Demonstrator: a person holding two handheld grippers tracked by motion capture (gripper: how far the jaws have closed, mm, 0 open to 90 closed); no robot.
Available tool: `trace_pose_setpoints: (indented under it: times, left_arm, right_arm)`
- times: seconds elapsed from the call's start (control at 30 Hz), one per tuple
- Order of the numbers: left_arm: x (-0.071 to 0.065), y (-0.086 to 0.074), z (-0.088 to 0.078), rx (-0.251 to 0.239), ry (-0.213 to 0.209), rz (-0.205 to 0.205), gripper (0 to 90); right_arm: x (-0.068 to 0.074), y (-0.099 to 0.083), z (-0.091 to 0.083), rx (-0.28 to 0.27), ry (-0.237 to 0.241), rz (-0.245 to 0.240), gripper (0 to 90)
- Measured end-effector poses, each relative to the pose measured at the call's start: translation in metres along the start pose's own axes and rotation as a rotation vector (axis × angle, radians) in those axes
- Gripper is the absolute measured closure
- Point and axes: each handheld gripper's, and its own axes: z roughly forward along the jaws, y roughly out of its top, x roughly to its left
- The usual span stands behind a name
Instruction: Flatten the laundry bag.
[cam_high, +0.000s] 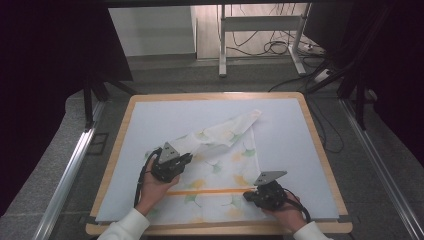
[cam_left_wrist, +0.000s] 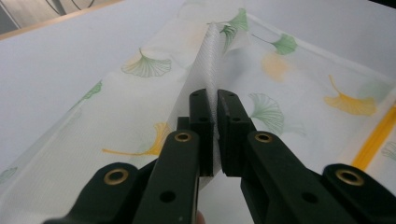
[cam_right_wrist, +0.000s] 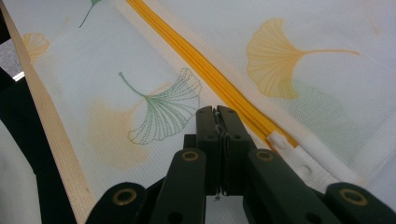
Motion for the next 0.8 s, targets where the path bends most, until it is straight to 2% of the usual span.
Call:
trace_pose_setpoints:
  times: [0.23,0.8]
  left_arm:
    - [0.019,0.001,-0.001,-0.009,0.035,-0.026,86.4]
    - [0.044,0.002,0.000,-0.016,0.075,-0.067,86.4]
  right_arm:
    - [0.000,0.000,0.000,0.000,0.003,0.000,87.6]
    - [-0.001,0.000,0.000,0.001,0.004,-0.002,87.6]
